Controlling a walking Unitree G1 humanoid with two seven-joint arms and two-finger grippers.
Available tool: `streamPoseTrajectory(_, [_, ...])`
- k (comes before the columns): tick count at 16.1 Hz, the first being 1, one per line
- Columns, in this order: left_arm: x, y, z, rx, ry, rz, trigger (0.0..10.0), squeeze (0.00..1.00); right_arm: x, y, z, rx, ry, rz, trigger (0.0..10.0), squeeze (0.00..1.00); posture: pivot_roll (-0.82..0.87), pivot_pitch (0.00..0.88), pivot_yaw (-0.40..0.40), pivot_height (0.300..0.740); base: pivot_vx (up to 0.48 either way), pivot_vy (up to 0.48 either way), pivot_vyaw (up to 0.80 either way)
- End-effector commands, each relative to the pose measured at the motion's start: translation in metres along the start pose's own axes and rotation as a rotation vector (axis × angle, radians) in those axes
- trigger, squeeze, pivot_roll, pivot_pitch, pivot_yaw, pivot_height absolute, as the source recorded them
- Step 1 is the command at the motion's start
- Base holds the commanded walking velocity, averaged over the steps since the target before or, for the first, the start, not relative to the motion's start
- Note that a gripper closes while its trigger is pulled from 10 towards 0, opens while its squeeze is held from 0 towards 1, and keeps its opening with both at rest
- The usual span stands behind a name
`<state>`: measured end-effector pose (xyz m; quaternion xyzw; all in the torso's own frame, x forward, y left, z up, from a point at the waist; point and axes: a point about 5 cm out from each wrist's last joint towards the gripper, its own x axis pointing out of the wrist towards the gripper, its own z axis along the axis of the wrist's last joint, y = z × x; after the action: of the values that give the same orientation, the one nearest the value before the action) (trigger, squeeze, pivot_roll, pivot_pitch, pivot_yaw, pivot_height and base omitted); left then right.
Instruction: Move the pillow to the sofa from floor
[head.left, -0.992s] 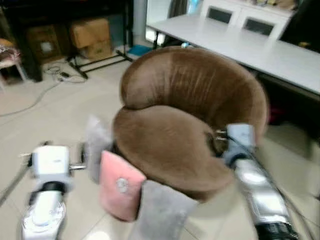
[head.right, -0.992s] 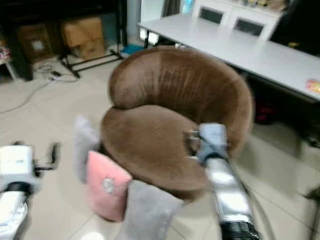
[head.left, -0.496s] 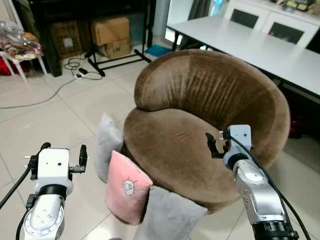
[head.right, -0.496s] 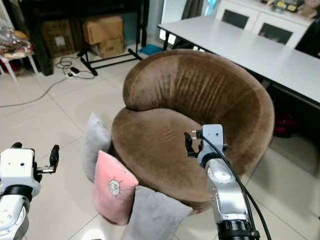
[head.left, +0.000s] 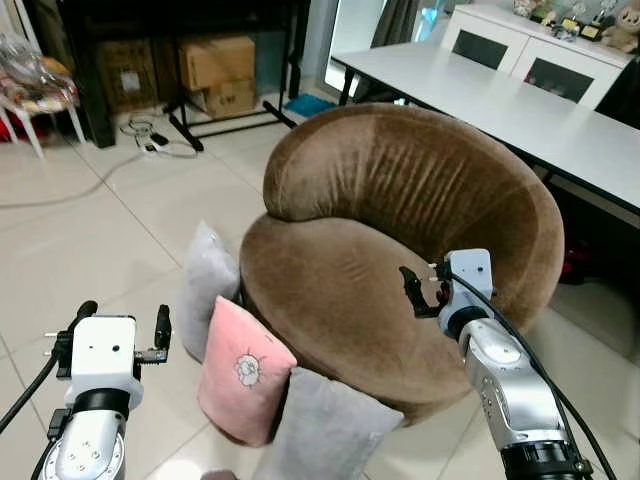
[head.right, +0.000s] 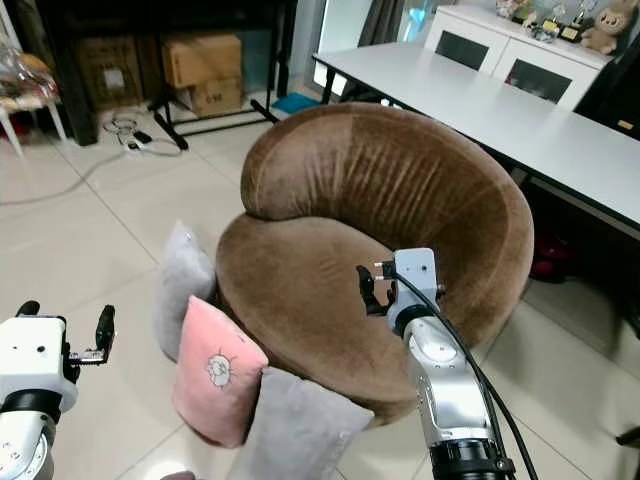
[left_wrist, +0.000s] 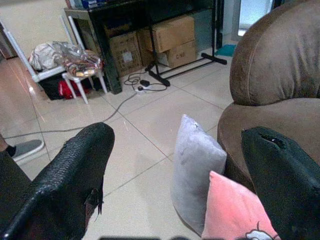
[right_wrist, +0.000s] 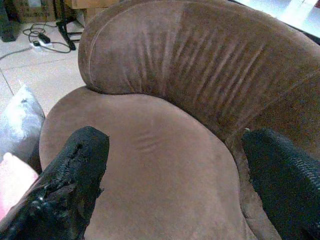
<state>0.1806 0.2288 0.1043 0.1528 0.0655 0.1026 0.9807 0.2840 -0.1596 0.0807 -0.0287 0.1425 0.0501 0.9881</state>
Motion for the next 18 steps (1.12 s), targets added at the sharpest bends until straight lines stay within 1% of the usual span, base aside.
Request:
streamPoseTrajectory(1, [-0.001, -0.004, 0.000, -0.001, -0.006, 0.000, 10.0, 0.00, 0.001, -0.005, -0.001, -0.027, 0.026, -0.001, 10.0, 0.00, 0.11, 0.000, -0.153, 0.671, 0.000, 0.000, 0.00])
streamPoseTrajectory(3, [-0.002, -0.005, -0.001, 0.011, -0.009, 0.002, 10.0, 0.00, 0.001, -0.006, -0.004, -0.040, 0.042, 0.001, 10.0, 0.00, 0.11, 0.000, -0.162, 0.661, 0.000, 0.000, 0.00])
streamPoseTrajectory(5, [-0.001, -0.008, 0.000, 0.045, -0.028, -0.016, 10.0, 0.00, 0.003, -0.009, -0.004, -0.047, 0.047, -0.002, 10.0, 0.00, 0.11, 0.000, -0.156, 0.641, 0.000, 0.000, 0.00])
streamPoseTrajectory(6, [0.003, -0.007, 0.003, 0.060, -0.043, -0.034, 10.0, 0.00, 0.004, -0.008, -0.003, -0.043, 0.039, -0.008, 10.0, 0.00, 0.09, 0.000, -0.117, 0.626, 0.000, 0.000, 0.00])
streamPoseTrajectory(7, [0.006, -0.006, 0.005, 0.063, -0.053, -0.041, 10.0, 0.00, 0.004, -0.006, -0.002, -0.039, 0.033, -0.013, 10.0, 0.00, 0.09, 0.000, -0.110, 0.616, 0.000, 0.000, 0.00])
streamPoseTrajectory(8, [0.010, -0.002, 0.009, 0.075, -0.066, -0.059, 10.0, 0.00, 0.001, 0.002, -0.004, -0.010, 0.031, 0.001, 10.0, 0.00, 0.07, 0.000, -0.051, 0.601, 0.000, 0.000, 0.00])
streamPoseTrajectory(9, [0.010, -0.001, 0.009, 0.076, -0.068, -0.061, 10.0, 0.00, 0.000, 0.003, -0.004, -0.007, 0.031, 0.003, 10.0, 0.00, 0.07, 0.000, -0.051, 0.596, 0.000, 0.000, 0.00])
streamPoseTrajectory(10, [0.012, 0.002, 0.011, 0.083, -0.075, -0.073, 10.0, 0.00, -0.002, 0.007, -0.004, 0.007, 0.025, 0.012, 10.0, 0.00, 0.05, 0.000, 0.001, 0.586, 0.000, 0.000, 0.00])
streamPoseTrajectory(12, [0.015, 0.006, 0.013, 0.086, -0.082, -0.082, 10.0, 0.00, -0.006, 0.010, -0.005, 0.023, 0.017, 0.013, 10.0, 0.00, 0.04, 0.000, 0.026, 0.571, 0.000, 0.000, 0.00])
streamPoseTrajectory(13, [0.015, 0.007, 0.015, 0.083, -0.088, -0.083, 10.0, 0.00, -0.009, 0.009, -0.005, 0.021, 0.013, 0.003, 10.0, 0.00, 0.04, 0.000, 0.024, 0.562, 0.000, 0.000, 0.00])
streamPoseTrajectory(14, [0.015, 0.008, 0.016, 0.064, -0.099, -0.063, 10.0, 0.00, -0.012, 0.007, -0.005, 0.002, -0.009, -0.006, 10.0, 0.29, 0.04, 0.000, 0.008, 0.547, 0.000, 0.000, 0.00])
streamPoseTrajectory(15, [0.014, 0.007, 0.017, 0.036, -0.107, -0.048, 10.0, 0.00, -0.014, 0.006, -0.002, -0.010, -0.053, -0.002, 10.0, 0.56, 0.02, 0.000, -0.001, 0.547, 0.000, 0.000, 0.00])
streamPoseTrajectory(16, [0.014, 0.005, 0.017, 0.031, -0.108, -0.048, 10.0, 0.00, -0.016, 0.005, 0.000, -0.029, -0.080, -0.005, 10.0, 0.66, 0.01, 0.000, -0.006, 0.547, 0.000, 0.000, 0.00])
streamPoseTrajectory(17, [0.012, 0.000, 0.013, 0.027, -0.101, -0.055, 10.0, 0.00, -0.017, 0.001, -0.003, -0.005, -0.044, 0.003, 10.0, 0.79, 0.01, 0.000, -0.025, 0.547, 0.000, 0.000, 0.00])
streamPoseTrajectory(18, [0.010, -0.002, 0.011, 0.027, -0.093, -0.061, 10.0, 0.00, -0.019, -0.002, -0.001, 0.044, -0.035, 0.007, 10.0, 0.80, 0.01, 0.000, -0.046, 0.547, 0.000, 0.000, 0.00])
